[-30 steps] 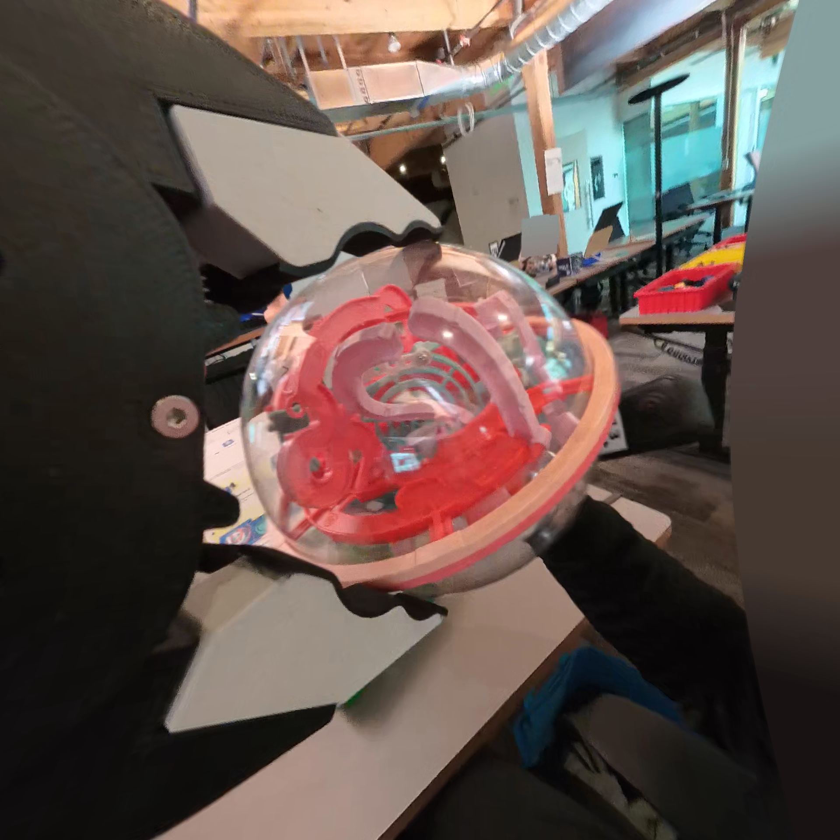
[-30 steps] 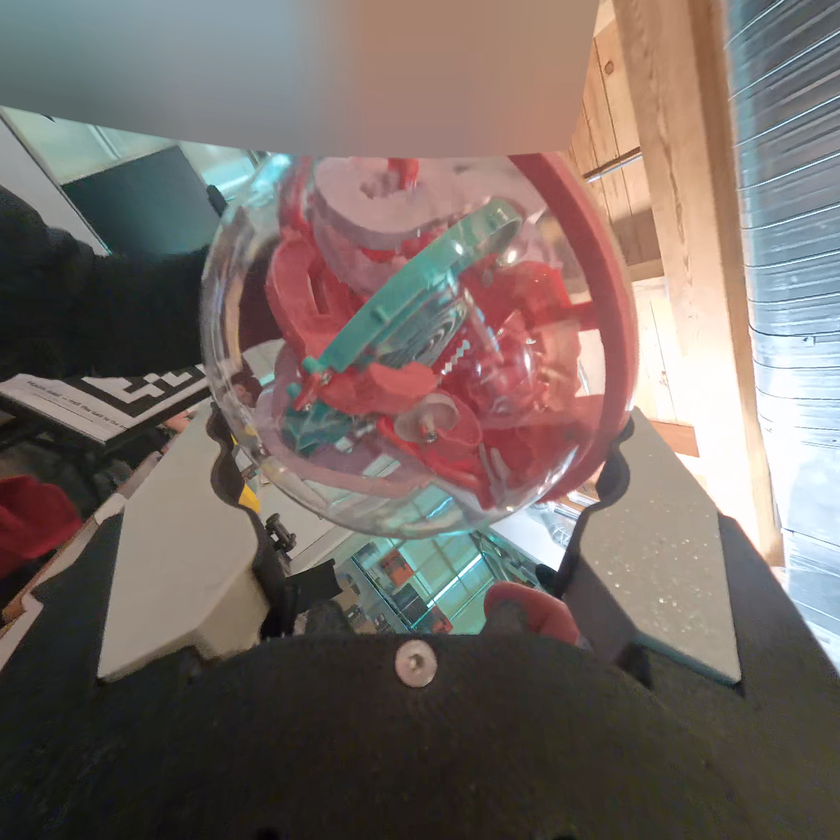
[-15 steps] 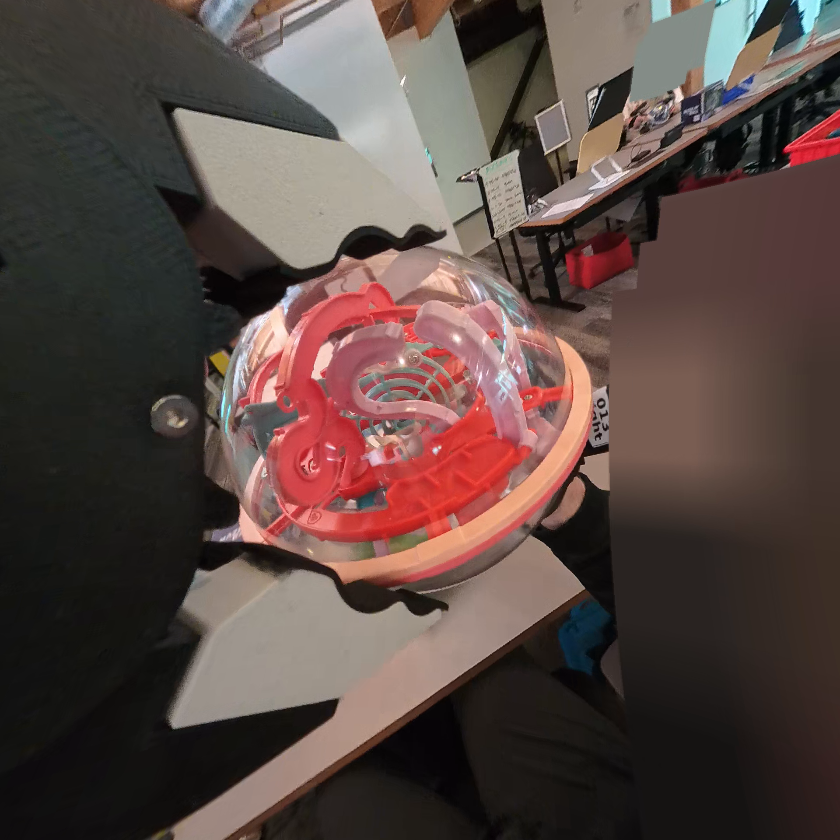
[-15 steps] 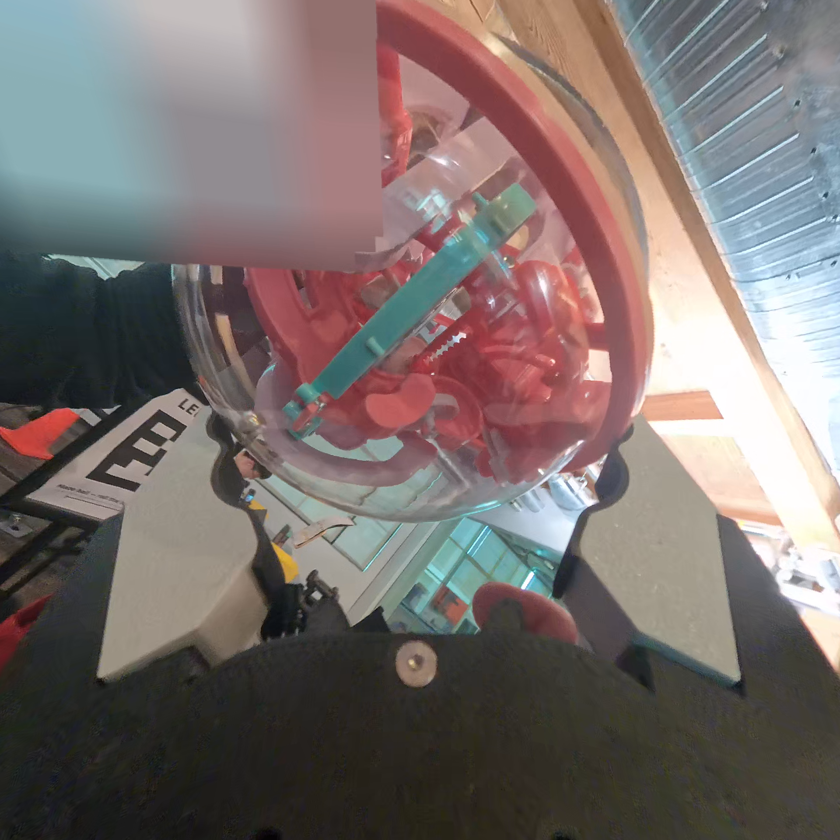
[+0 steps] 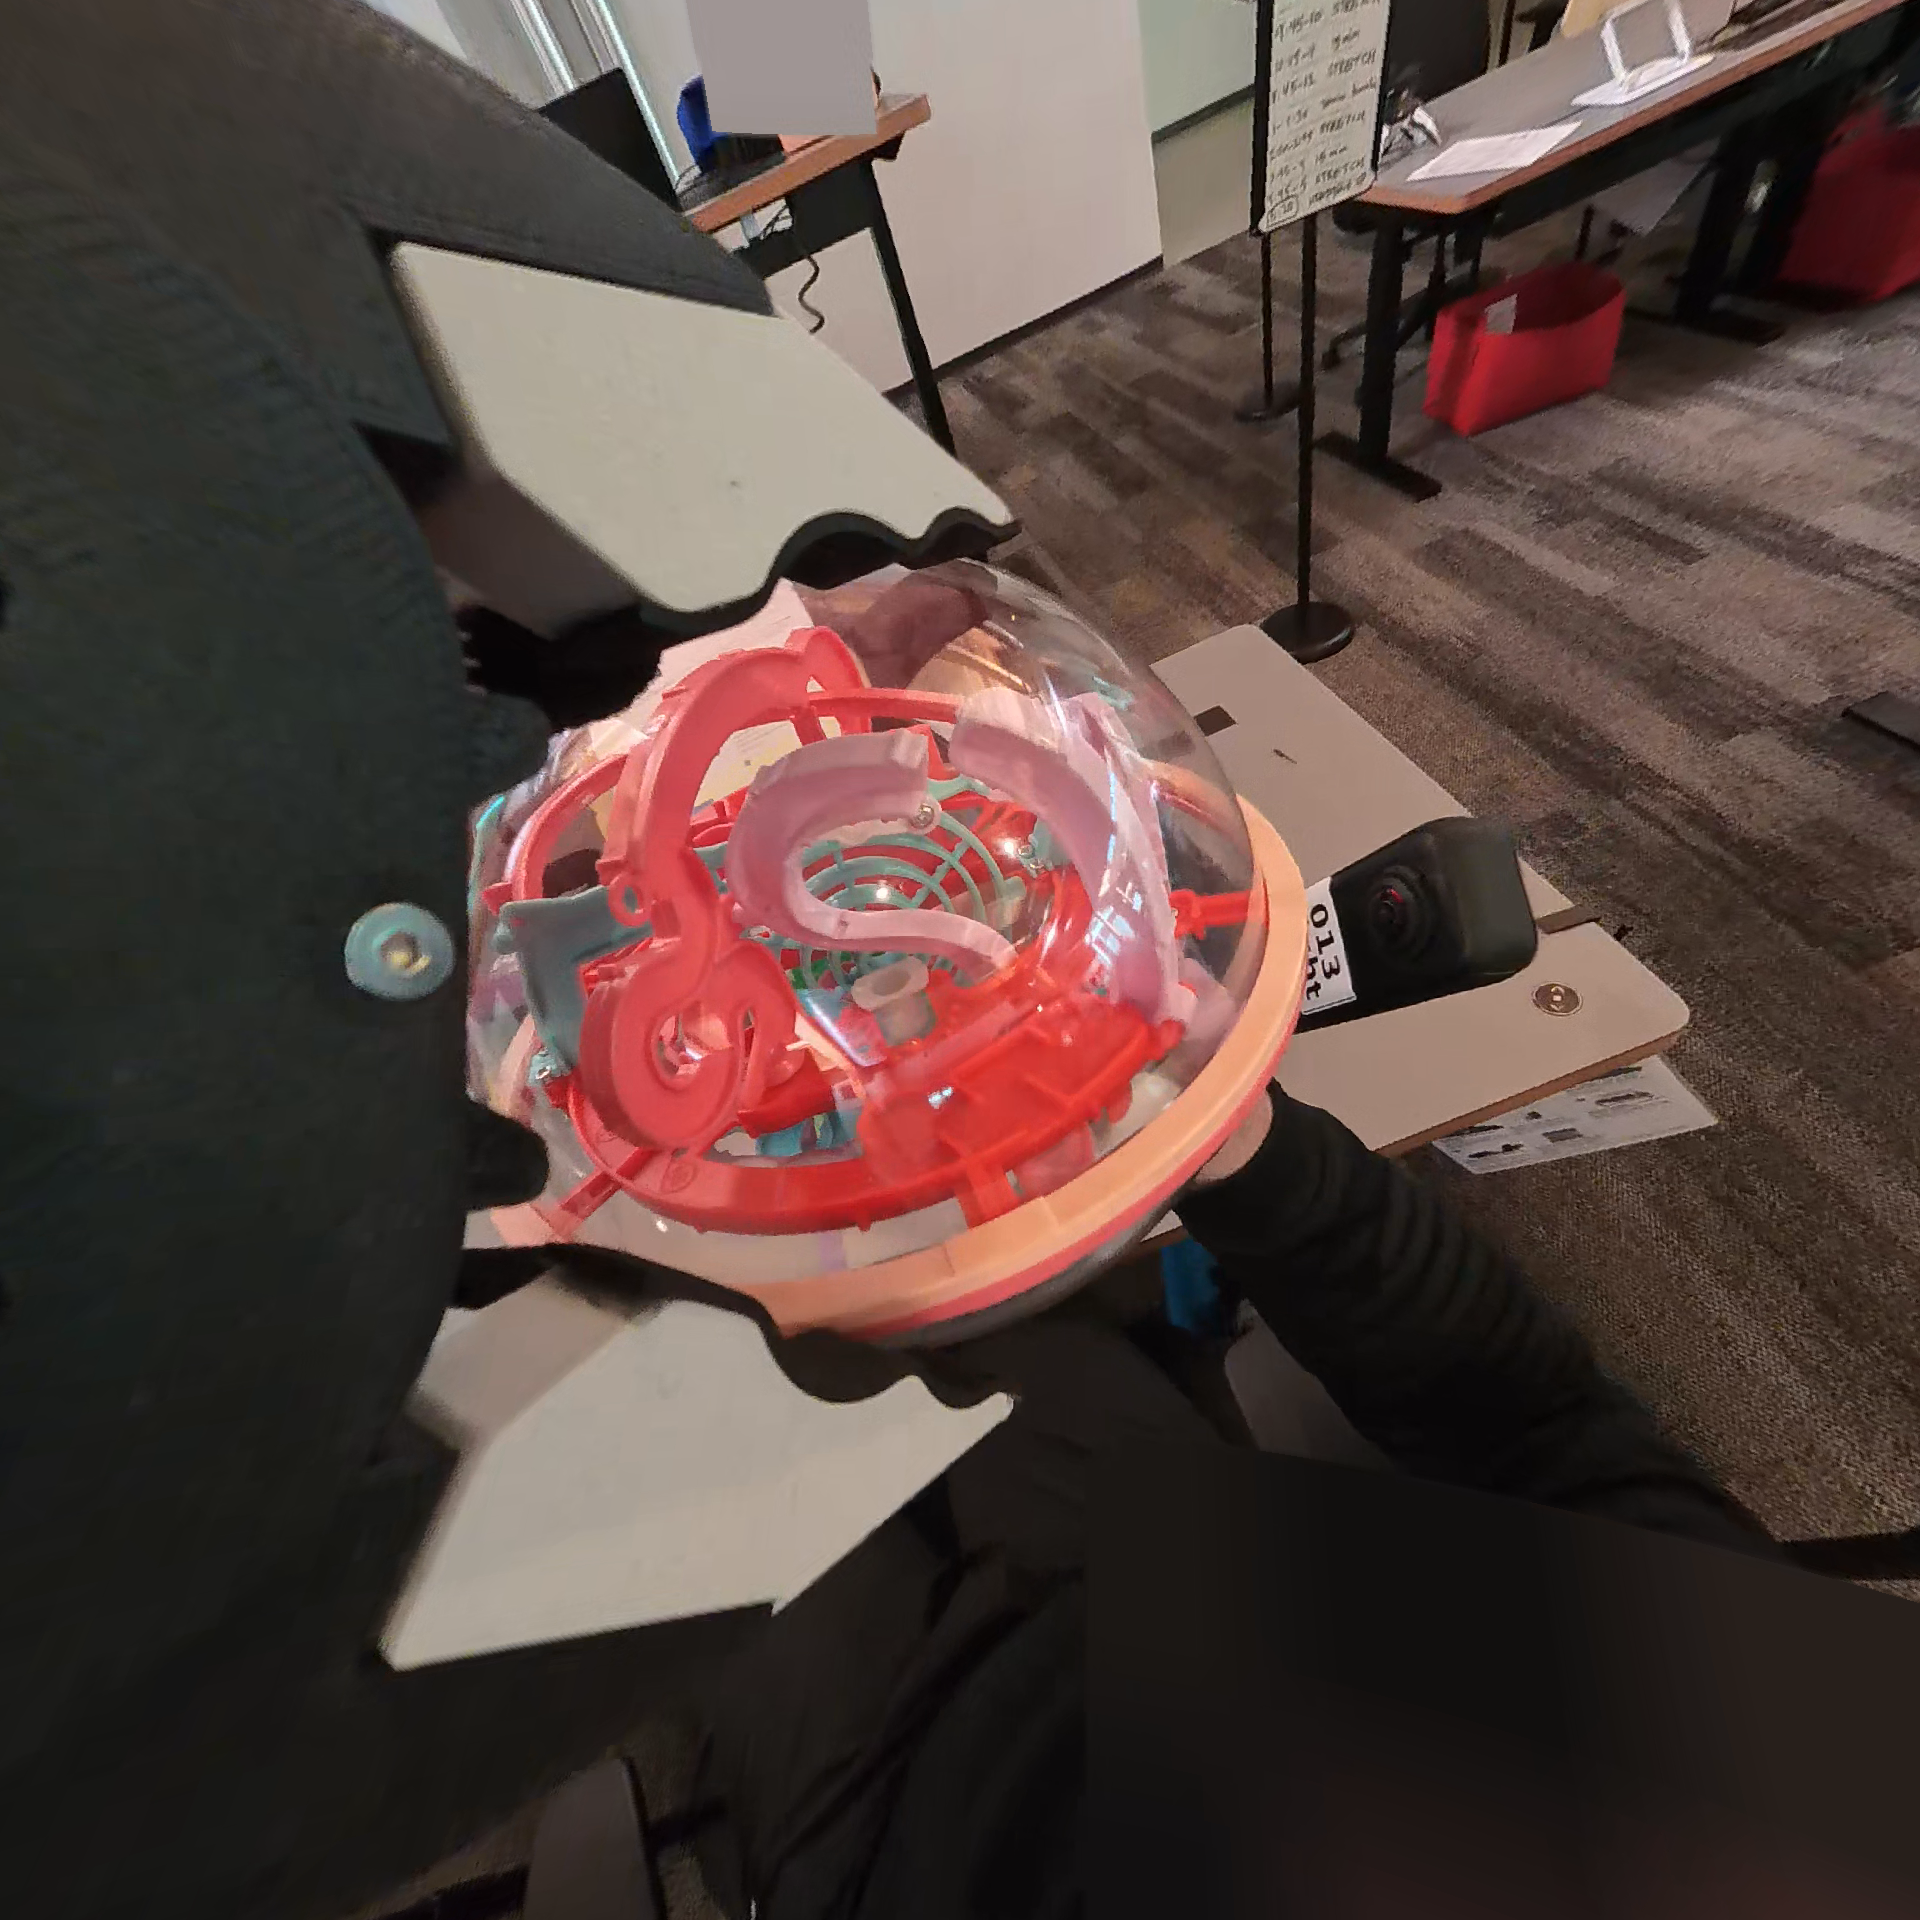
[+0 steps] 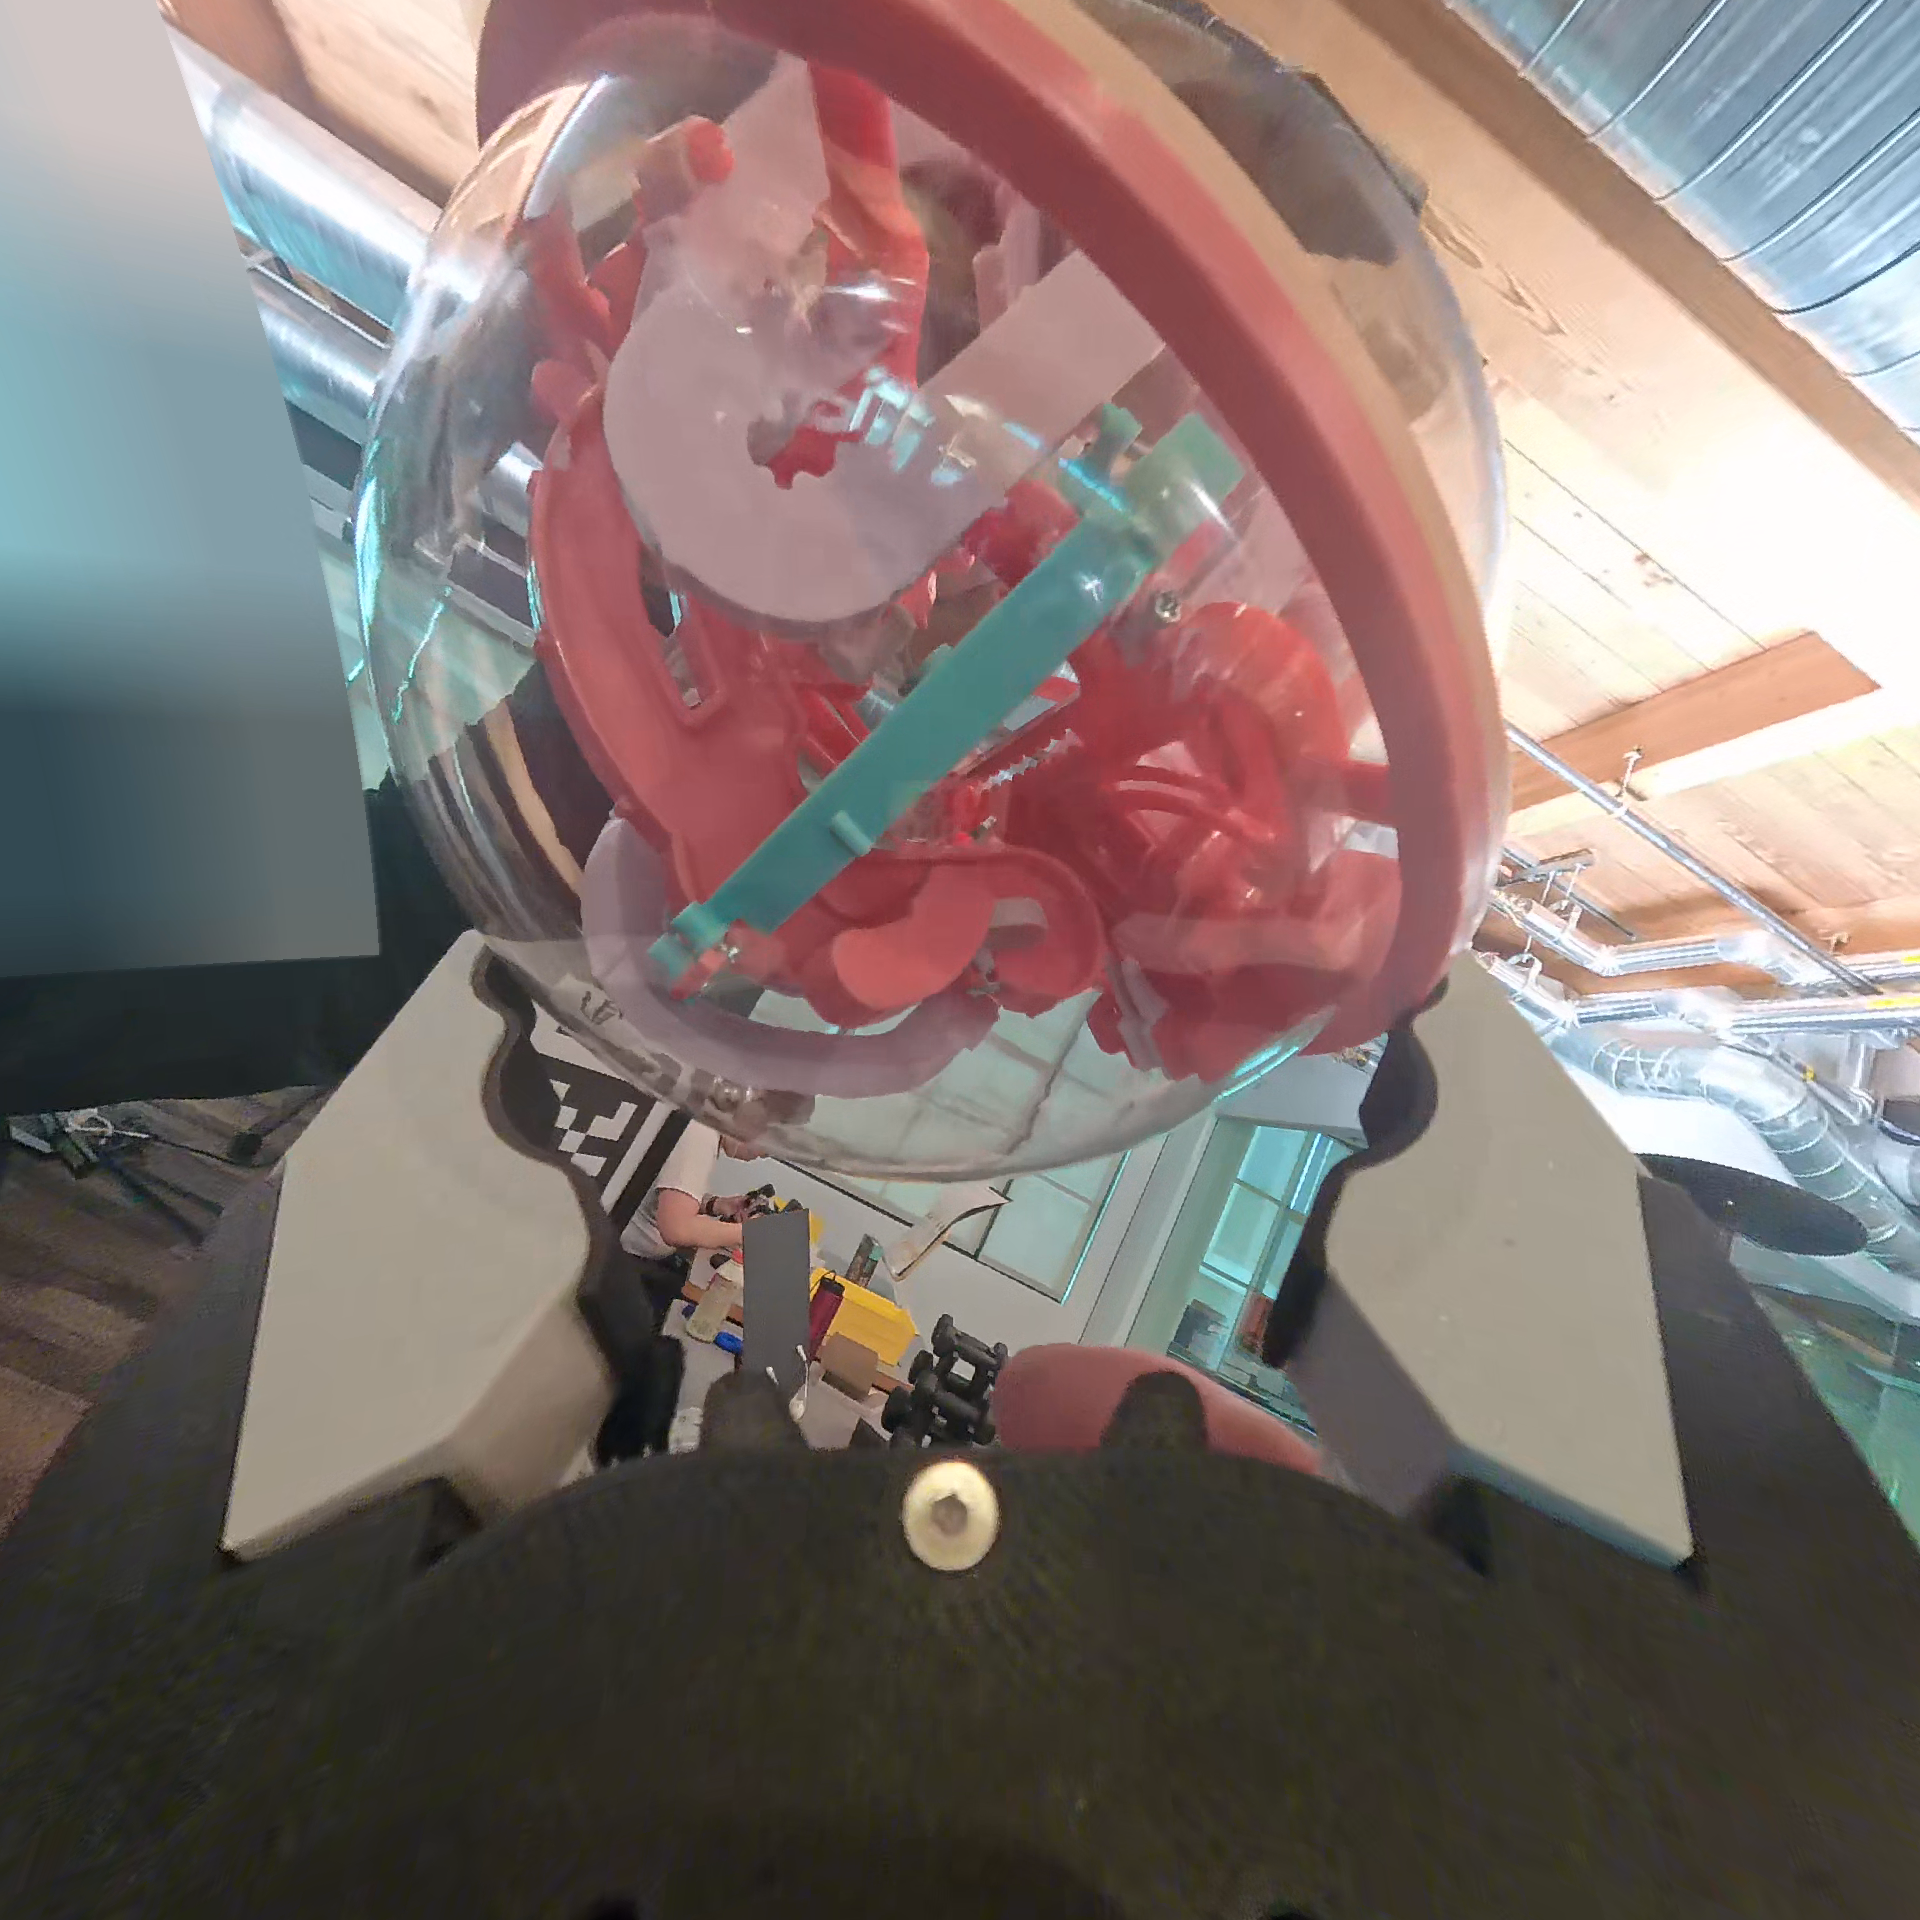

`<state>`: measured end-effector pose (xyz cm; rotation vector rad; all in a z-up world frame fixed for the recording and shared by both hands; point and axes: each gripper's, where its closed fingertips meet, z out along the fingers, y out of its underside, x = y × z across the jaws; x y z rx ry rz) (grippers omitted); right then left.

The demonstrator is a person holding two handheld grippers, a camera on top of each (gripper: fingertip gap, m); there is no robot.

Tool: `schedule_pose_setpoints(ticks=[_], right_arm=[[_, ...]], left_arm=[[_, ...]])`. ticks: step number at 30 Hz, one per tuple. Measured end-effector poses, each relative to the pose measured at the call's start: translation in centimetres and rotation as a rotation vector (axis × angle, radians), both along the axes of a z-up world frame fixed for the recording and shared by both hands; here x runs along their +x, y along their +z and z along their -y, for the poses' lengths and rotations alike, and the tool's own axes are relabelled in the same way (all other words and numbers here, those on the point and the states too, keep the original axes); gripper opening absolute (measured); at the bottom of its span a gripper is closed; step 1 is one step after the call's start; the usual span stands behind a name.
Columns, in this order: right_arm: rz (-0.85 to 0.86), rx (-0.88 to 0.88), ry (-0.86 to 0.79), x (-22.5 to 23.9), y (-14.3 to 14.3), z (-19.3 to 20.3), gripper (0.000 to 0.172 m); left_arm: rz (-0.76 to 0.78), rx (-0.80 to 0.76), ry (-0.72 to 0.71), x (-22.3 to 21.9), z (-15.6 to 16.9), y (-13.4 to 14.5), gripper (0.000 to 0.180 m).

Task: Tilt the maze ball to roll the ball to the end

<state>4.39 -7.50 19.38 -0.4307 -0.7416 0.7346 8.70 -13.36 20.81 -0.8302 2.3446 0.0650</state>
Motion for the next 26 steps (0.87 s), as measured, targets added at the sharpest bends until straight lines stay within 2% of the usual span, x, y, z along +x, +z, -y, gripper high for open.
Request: schedule_pose_setpoints(ticks=[4, 6, 9, 13, 18, 20, 26], right_arm=[[0.016, -0.055, 0.020, -0.3, -0.3, -0.1, 0.156], [0.007, -0.135, 0.049, -0.3, -0.9, -0.6, 0.156], [-0.030, -0.307, 0.118, -0.1, -3.1, -2.1, 0.155], [-0.027, -0.502, 0.156, -1.3, -7.5, -4.1, 0.155], [-0.009, -0.779, 0.209, -1.8, -13.4, -6.3, 0.155], [0.021, -0.933, 0.255, -2.6, -16.5, -7.3, 0.155], [0.144, -1.295, 0.375, -5.7, -26.0, -8.7, 0.156]], left_arm=[[-0.019, -0.037, 0.033, 0.2, 0.0, -0.1, 0.144], [-0.011, -0.151, 0.046, 0.4, -0.7, -0.2, 0.144], [-0.001, -0.338, 0.108, 0.4, -3.5, -1.6, 0.144], [-0.030, -0.531, 0.152, 0.0, -6.0, -5.3, 0.145], [0.130, -0.896, 0.190, -1.3, -10.3, -10.0, 0.145], [0.190, -1.065, 0.242, -2.2, -12.4, -12.7, 0.145], [0.299, -1.413, 0.371, -5.8, -16.4, -21.9, 0.144]])
